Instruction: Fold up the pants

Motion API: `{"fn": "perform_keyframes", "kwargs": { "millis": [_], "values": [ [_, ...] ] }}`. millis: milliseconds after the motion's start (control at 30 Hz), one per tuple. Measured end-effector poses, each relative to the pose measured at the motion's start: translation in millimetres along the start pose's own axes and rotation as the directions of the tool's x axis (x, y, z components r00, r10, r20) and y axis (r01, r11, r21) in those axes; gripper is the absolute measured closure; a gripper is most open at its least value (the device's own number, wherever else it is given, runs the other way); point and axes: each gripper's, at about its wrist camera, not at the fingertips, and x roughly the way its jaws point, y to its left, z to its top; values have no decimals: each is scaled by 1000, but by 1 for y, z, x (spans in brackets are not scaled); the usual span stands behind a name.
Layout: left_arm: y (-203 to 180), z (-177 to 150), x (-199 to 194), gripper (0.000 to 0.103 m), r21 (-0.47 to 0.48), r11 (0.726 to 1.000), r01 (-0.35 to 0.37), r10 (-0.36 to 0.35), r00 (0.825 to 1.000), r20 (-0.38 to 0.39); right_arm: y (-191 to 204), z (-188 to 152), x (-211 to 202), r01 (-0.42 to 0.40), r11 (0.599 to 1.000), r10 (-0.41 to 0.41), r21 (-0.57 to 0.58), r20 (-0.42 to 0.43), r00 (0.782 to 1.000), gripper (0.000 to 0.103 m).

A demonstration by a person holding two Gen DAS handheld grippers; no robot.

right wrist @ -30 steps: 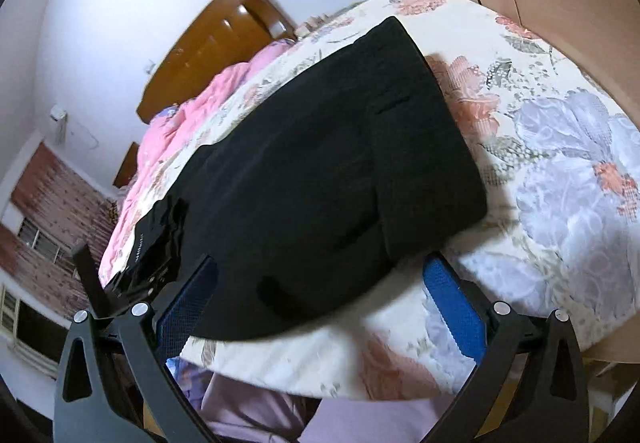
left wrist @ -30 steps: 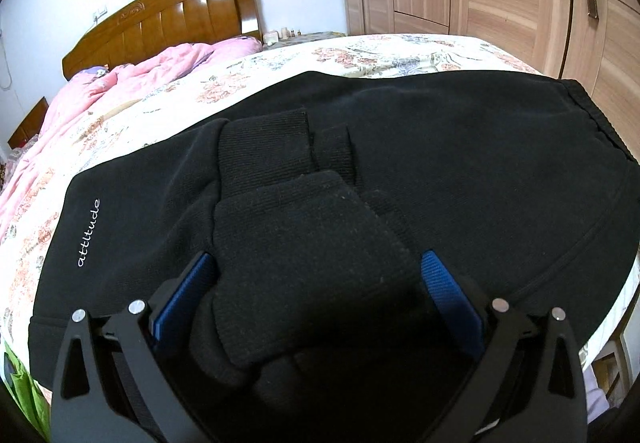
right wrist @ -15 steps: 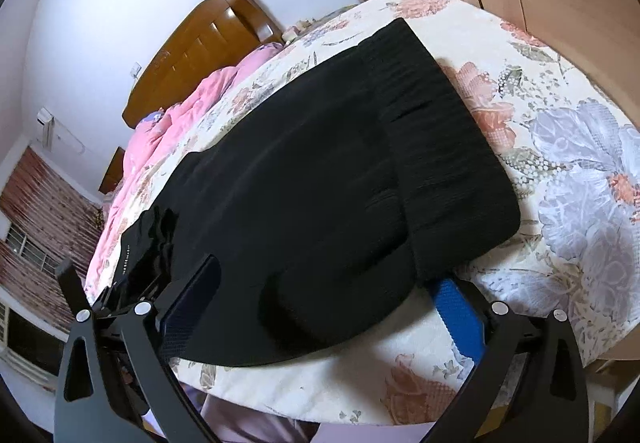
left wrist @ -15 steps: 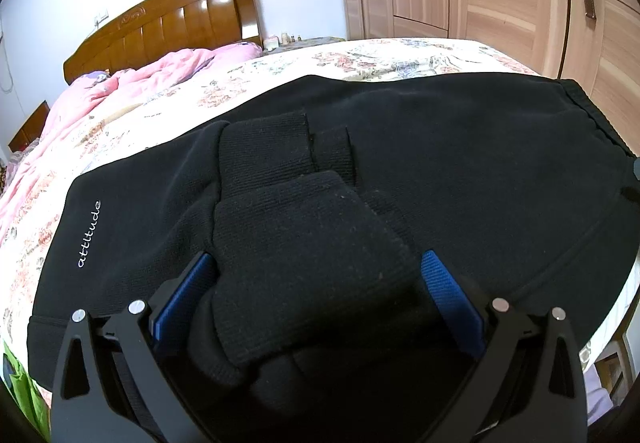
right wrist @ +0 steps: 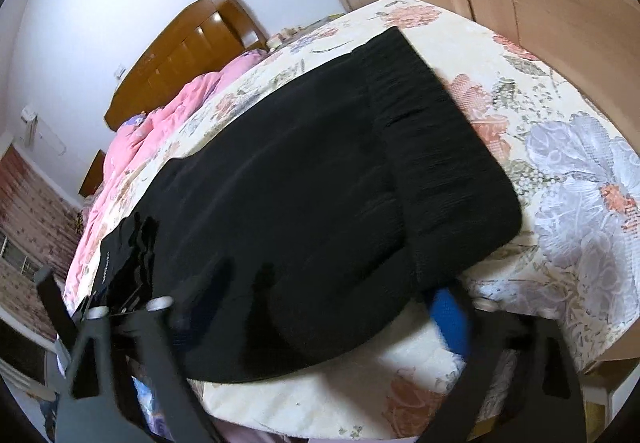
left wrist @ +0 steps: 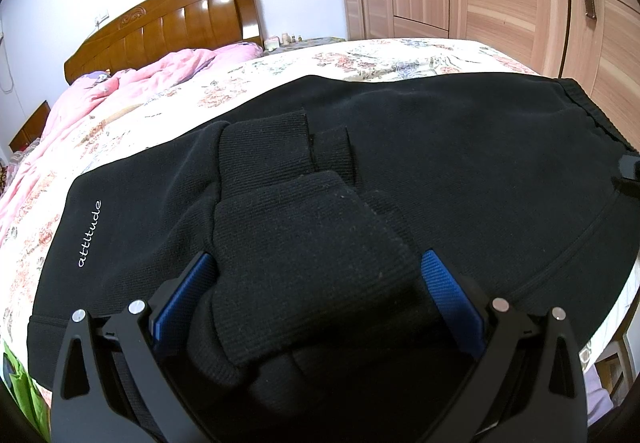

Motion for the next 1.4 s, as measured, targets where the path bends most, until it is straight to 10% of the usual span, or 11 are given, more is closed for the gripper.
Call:
{"fn": "perform_keyframes", "kwargs": {
  "millis": [267,467,633,833,967,1133,1267,1400],
  "values": [
    [1,0,-1,1,-4,1000,10,-10,1000,-1,-23,-8,-11,-92,993,82,79,119,989,72],
    [40,14,-45,9,-155,983,95,-81,992,94,-23,-10,-22,-159,984,142,86,180,973,74],
    [71,9,-4,5,-204,978,41,-58,995,-81,-9,-7,-31,-156,986,140,51,228,963,75],
    [75,7,-4,3,-199,977,76,-88,995,-50,46,10,-48,-92,990,121,-111,290,949,76],
    [110,1,-51,4,-275,956,103,-72,990,118,120,19,-55,-44,950,149,-310,327,933,76],
    [184,-28,-101,4,-434,901,11,80,978,191,264,-2,-34,-13,781,259,-625,304,917,76],
    [237,-61,-126,4,-516,852,-92,197,968,153,369,-63,11,-5,565,307,-825,205,929,76],
    [271,-98,-138,4,-573,805,-153,246,965,88,428,-177,96,22,168,160,-986,49,986,78]
  ]
}}
